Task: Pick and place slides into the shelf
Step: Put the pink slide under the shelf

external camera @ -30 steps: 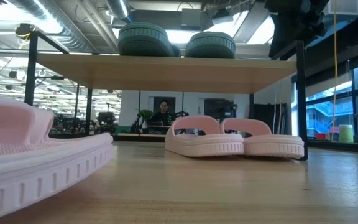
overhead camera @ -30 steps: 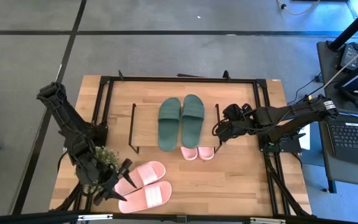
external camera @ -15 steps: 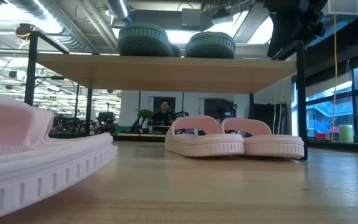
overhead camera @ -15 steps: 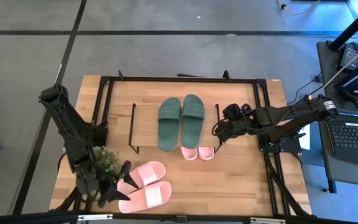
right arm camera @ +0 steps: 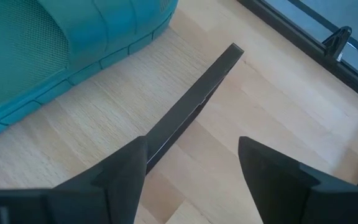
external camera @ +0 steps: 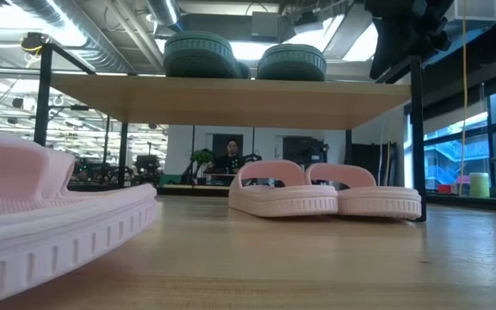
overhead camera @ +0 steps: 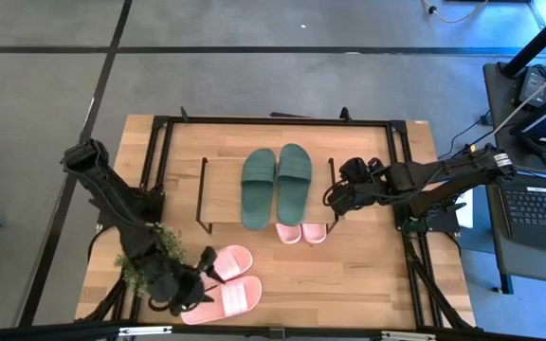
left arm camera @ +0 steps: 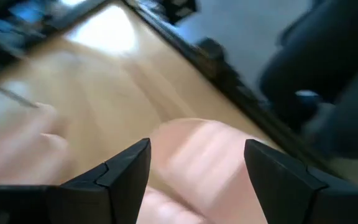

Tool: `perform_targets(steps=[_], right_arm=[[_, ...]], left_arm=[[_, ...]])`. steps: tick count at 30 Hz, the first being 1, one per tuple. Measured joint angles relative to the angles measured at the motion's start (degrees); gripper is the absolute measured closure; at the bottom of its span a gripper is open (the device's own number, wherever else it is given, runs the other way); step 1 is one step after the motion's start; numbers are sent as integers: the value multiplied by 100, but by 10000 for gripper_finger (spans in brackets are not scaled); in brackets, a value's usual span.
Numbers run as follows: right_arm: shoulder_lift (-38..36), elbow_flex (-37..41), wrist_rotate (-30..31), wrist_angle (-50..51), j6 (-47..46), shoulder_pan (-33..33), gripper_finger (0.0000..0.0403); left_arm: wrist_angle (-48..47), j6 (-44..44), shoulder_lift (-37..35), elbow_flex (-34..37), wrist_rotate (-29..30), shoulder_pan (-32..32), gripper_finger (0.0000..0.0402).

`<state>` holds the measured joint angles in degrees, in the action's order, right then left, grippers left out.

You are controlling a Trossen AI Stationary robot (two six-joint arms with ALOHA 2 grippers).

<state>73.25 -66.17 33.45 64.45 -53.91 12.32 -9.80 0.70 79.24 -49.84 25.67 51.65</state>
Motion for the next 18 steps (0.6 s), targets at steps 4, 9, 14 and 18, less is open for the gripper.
perform_targets(steps=[4, 9, 14, 18], right_arm=[[-2, 0, 0, 2, 0, -2, 150], [23, 0, 0, 2, 0, -2, 150], [104, 0, -2, 0, 5, -2, 150], [228, 0, 14, -11, 9, -2, 150]], left_arm=[[2, 138, 223, 0, -510, -128, 150], [5, 111, 701, 0, -91, -128, 150], [-30, 162, 1368, -118, 44, -77, 150], [-132, 66, 1843, -611, 183, 44, 150]])
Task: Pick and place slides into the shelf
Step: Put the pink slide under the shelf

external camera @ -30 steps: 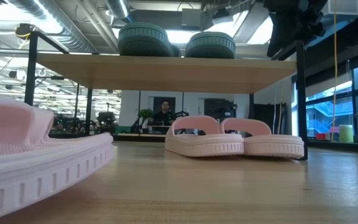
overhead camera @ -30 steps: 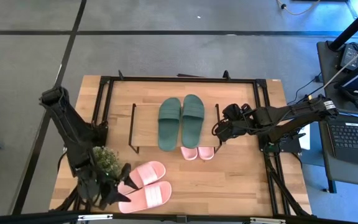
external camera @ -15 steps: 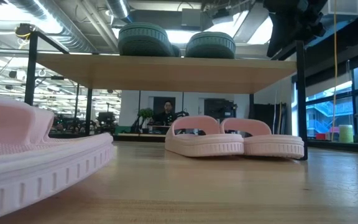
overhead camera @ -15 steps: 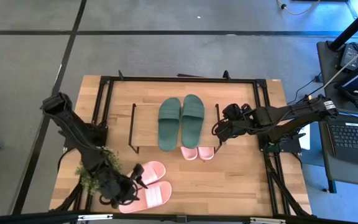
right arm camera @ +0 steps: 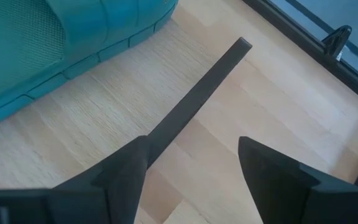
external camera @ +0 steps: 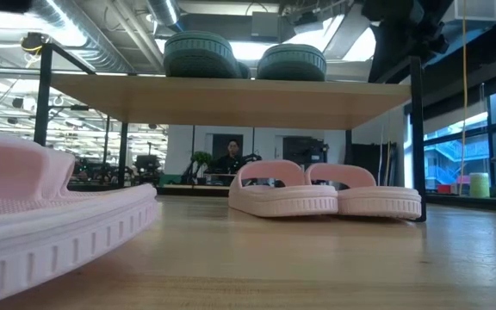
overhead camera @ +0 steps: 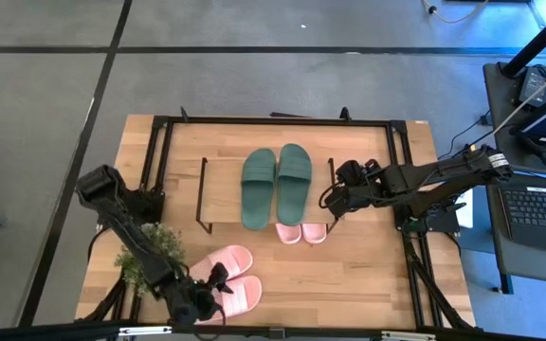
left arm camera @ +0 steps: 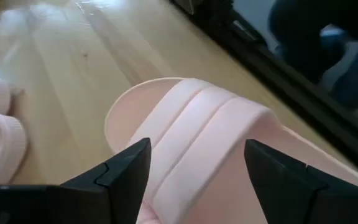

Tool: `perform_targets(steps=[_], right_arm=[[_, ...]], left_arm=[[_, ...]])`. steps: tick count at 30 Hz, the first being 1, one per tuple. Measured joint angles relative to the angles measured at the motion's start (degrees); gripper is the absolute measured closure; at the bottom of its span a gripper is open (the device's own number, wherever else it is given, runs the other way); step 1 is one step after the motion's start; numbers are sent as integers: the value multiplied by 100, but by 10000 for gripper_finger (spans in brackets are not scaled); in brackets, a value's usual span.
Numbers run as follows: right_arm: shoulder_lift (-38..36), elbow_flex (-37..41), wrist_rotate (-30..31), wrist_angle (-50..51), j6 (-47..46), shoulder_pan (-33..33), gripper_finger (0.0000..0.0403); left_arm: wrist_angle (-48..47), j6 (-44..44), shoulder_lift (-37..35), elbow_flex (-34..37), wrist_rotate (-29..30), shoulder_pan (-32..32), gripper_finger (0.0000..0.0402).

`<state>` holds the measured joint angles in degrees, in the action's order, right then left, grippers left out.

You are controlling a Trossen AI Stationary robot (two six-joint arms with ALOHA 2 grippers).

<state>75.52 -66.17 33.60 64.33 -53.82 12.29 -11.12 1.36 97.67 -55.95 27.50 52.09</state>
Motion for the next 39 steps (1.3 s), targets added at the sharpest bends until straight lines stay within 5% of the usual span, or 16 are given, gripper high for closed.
perform_targets(steps=[9, 28, 39], right_arm=[[157, -17, 85, -46, -2, 99, 150], [140, -11, 11, -22, 23, 282, 150], [158, -494, -166, 412, 399, 293, 150]], left_arm=[[-655, 123, 789, -417, 411, -108, 150], [-612, -301, 651, -391, 455, -65, 151], [-614, -306, 651, -391, 520, -69, 204]])
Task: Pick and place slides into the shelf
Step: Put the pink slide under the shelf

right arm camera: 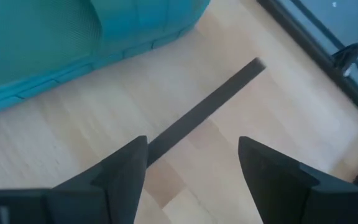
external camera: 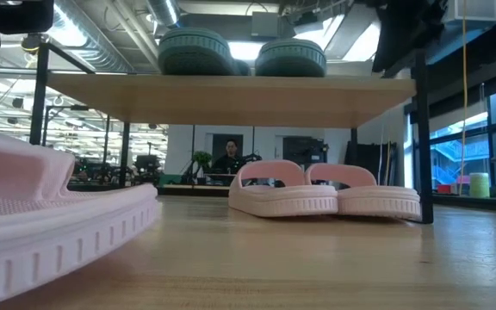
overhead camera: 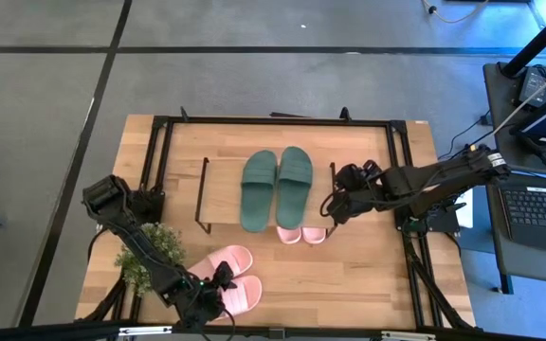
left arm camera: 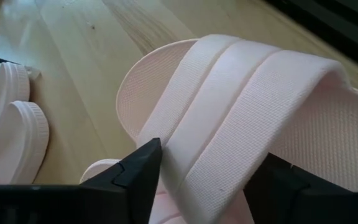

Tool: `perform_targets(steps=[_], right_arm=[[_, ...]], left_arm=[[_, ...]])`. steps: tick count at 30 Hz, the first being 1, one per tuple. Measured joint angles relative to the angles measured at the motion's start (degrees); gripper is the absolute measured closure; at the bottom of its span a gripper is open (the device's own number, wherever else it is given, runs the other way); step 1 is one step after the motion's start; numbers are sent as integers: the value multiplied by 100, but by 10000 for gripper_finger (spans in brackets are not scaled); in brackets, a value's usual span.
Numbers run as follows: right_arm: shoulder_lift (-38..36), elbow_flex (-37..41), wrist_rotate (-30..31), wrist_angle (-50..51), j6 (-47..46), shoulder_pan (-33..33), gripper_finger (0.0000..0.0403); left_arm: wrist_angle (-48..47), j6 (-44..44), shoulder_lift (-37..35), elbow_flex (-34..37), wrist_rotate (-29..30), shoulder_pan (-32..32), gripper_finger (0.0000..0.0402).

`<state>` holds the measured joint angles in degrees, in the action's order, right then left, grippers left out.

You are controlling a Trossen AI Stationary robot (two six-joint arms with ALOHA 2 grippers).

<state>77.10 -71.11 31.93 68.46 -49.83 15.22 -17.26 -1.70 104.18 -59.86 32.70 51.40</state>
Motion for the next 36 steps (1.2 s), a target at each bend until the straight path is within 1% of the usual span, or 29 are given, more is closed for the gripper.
perform_targets(steps=[4, 9, 12, 15, 16, 22, 26, 30, 33, 34, 36], right_arm=[[-1, -317, 127, 321, 100, 99, 150], [-81, -718, 485, 906, -98, 319, 150], [-312, -787, 720, 1100, -311, 463, 150], [-644, -790, 724, 1127, -449, 592, 150], [-753, -791, 723, 1129, -523, 636, 150], [-1281, -791, 740, 1129, -695, 787, 150], [-1408, -791, 745, 1158, -647, 787, 150], [-1432, -791, 748, 1569, -509, 787, 150], [-1432, -791, 928, 2108, -772, 787, 150], [-1463, -790, 1034, 2189, -871, 785, 150], [-1646, -730, 1101, 2093, -787, 782, 150]], left_arm=[[-13, -10, -4, 0, 19, -2, 237], [-24, -12, -7, 0, 22, -2, 293], [-26, -14, -9, 0, 19, -2, 335], [-37, -7, -10, 0, 17, -37, 383], [-47, 51, -11, -1, 14, -67, 390], [-76, 522, -323, 2, 38, -402, 396], [64, 1202, -663, 13, 629, -703, 397], [132, 1725, -833, 0, 1287, -1100, 398], [110, 2069, -837, 4, 1338, -1454, 399], [102, 2247, -841, 4, 1336, -1571, 399], [38, 2568, -841, 4, 1280, -1789, 399]])
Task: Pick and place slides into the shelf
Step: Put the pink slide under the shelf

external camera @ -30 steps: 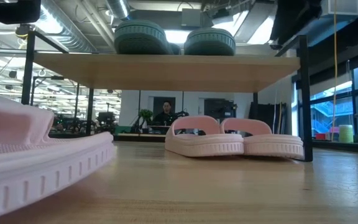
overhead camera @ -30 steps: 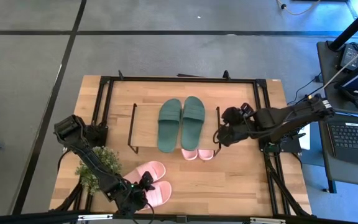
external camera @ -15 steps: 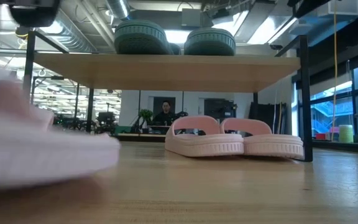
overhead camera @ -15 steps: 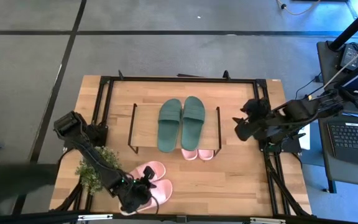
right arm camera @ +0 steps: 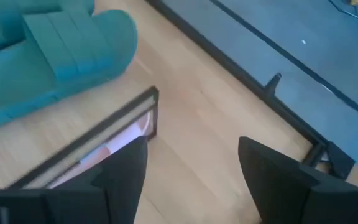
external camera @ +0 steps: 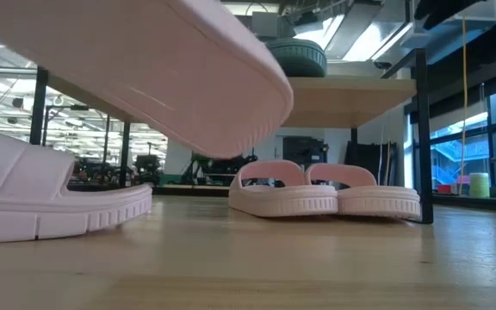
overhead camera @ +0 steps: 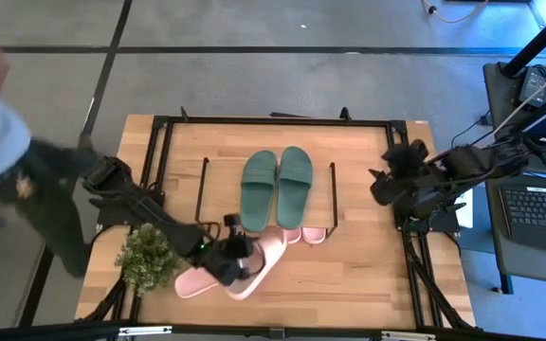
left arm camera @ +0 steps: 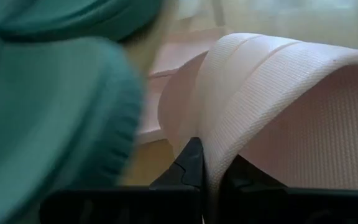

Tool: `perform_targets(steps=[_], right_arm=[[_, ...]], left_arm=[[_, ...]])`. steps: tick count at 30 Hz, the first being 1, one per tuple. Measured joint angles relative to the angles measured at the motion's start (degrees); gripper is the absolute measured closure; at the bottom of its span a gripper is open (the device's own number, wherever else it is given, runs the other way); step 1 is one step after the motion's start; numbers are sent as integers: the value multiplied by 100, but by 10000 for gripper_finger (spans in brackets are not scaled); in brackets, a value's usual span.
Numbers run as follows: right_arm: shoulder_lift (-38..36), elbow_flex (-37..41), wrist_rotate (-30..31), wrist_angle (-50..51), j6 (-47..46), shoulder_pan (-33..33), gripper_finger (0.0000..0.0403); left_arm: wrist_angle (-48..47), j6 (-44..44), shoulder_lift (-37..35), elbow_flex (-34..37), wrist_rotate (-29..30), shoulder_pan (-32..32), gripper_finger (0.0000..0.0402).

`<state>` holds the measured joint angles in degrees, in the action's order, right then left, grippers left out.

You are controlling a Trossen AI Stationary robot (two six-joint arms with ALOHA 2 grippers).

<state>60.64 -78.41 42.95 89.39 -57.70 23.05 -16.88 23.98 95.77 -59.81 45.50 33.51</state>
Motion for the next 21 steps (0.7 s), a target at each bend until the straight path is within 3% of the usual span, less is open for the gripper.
perform_targets(steps=[8, 13, 17, 21], right_arm=[[-760, -2, 7, 66, 269, 2, 150], [-1045, -2, 4, 65, 440, 2, 150], [-1228, -2, 1, 62, 661, 2, 150], [-1391, 0, -1, 63, 893, 2, 150]], left_arm=[[-442, 450, -8, -4, -915, -427, 399], [-924, 570, -6, -171, -968, -401, 399], [-1513, 716, -4, -810, -909, -194, 399], [-2250, 771, 113, -1658, -414, 38, 399]])
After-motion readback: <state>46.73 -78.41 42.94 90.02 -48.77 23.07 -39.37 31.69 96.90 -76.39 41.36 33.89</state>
